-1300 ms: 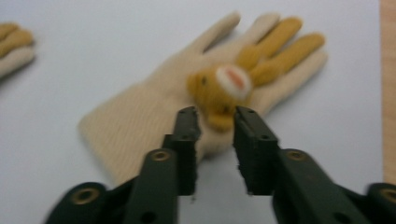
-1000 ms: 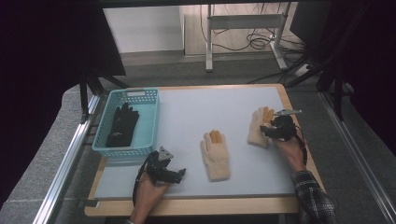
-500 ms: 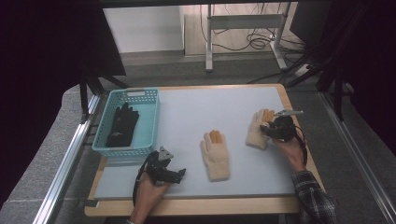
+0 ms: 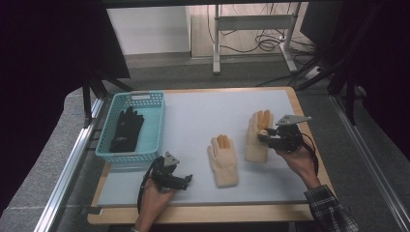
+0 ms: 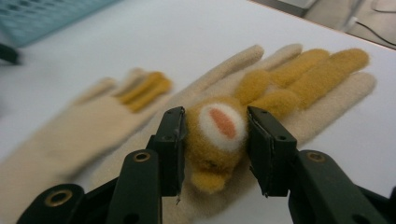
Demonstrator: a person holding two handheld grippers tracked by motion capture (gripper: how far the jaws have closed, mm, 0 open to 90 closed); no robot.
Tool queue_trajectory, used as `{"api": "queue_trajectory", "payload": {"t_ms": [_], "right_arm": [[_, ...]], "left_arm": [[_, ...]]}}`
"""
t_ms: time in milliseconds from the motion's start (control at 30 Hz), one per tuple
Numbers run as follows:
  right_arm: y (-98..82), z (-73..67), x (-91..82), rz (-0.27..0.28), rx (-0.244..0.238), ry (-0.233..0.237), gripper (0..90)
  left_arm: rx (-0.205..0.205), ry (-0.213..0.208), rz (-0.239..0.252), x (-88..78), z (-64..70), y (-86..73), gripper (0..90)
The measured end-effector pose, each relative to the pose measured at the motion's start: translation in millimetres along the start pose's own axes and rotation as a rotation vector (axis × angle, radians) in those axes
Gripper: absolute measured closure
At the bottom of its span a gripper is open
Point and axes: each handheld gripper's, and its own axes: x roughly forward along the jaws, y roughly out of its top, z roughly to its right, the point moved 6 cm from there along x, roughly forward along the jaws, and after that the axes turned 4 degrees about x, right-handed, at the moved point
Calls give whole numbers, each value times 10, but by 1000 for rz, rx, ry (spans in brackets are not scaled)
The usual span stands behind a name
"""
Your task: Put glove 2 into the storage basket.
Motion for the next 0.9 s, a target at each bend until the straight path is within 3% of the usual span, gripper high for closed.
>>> {"api": "queue_trajectory", "payload": {"t_ms": [233, 433, 600, 900], "right_arm": [[60, -552, 59, -17, -64, 181, 578], [12, -873, 260, -59, -109, 272, 578], [-27, -984, 425, -88, -132, 300, 578], [-122, -933, 636, -133, -147, 305, 568]], "left_arm": [[-1, 1, 3, 2, 0, 2, 19], [-4, 2, 6, 4, 2, 4, 19], [-5, 2, 7, 4, 2, 4, 19], [-1, 1, 3, 2, 0, 2, 20]]}}
